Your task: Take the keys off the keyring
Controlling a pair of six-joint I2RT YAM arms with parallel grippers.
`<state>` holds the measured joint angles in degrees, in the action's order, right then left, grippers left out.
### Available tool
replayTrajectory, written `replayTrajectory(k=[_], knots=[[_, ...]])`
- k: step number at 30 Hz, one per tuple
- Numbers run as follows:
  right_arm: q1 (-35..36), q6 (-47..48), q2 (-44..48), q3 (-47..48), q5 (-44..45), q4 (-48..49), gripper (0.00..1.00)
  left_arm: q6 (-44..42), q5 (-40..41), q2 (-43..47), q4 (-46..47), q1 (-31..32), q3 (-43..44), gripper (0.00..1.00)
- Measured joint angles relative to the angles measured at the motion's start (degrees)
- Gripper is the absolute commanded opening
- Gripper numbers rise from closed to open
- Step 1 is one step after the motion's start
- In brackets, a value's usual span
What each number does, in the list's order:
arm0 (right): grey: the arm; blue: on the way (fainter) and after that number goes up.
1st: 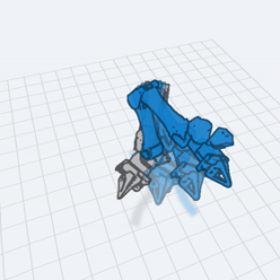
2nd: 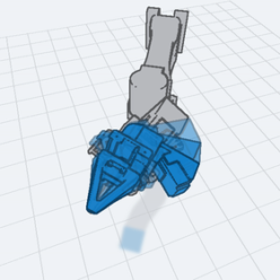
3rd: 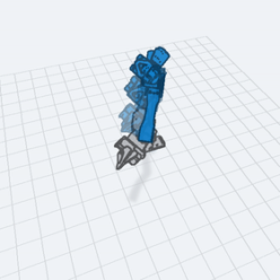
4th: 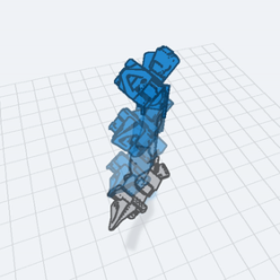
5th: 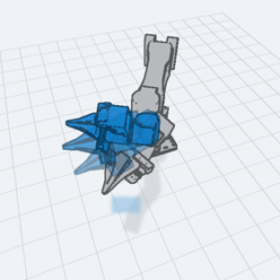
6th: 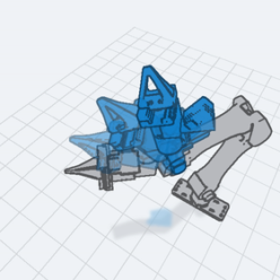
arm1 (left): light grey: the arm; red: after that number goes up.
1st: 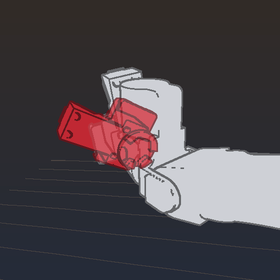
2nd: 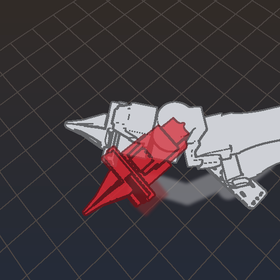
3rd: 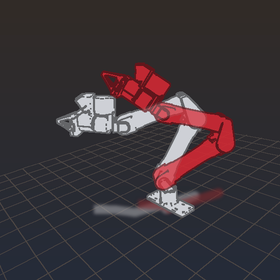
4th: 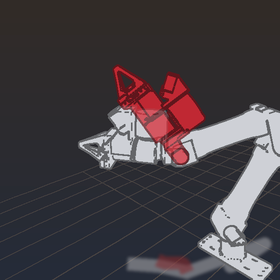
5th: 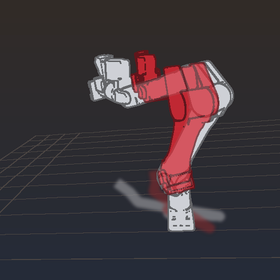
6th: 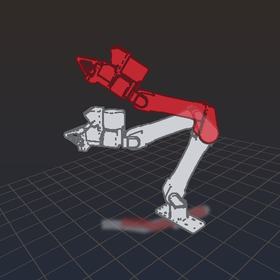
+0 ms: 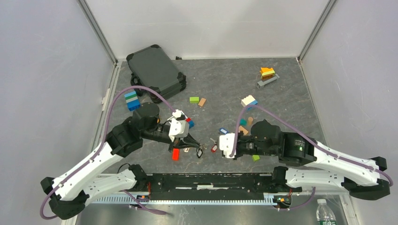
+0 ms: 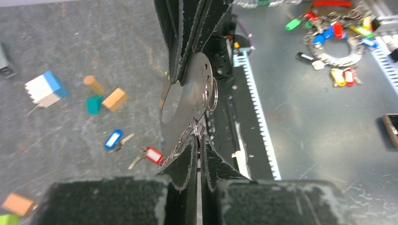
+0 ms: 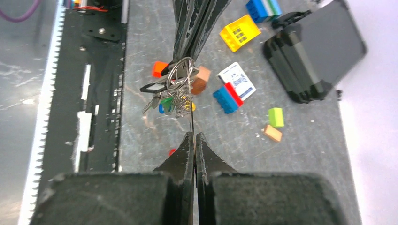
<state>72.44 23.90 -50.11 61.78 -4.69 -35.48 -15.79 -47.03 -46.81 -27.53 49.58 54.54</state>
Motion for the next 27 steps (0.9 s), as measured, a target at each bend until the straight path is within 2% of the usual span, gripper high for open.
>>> replayTrajectory(k=[2, 6, 11, 18, 21, 27], knots=[[0.0, 1.7, 1.6, -2.2, 1.5, 2.9, 0.12, -2.5, 2.0, -1.4, -4.3, 0.0, 3.5, 0.02], [-0.3, 7.3, 5.6, -7.8, 7.7, 8.4, 0.28, -6.8, 6.1, -3.6, -13.5, 0.3, 9.7, 0.02], [-1.3, 13.9, 7.4, -11.4, 15.2, 10.0, 0.32, -10.4, 13.1, -5.6, -24.1, 0.7, 16.1, 0.02], [-1.3, 17.0, 5.9, -13.6, 18.0, 12.0, 0.35, -15.0, 23.1, -13.8, -32.9, 2.3, 25.4, 0.02], [-1.3, 16.9, 6.7, -15.4, 18.5, 13.6, 0.35, -17.0, 27.4, -16.6, -35.6, 5.0, 27.5, 0.02], [-1.3, 15.6, 11.4, -19.7, 19.5, 18.5, 0.35, -20.0, 40.9, -23.2, -41.4, 14.9, 29.1, 0.02]])
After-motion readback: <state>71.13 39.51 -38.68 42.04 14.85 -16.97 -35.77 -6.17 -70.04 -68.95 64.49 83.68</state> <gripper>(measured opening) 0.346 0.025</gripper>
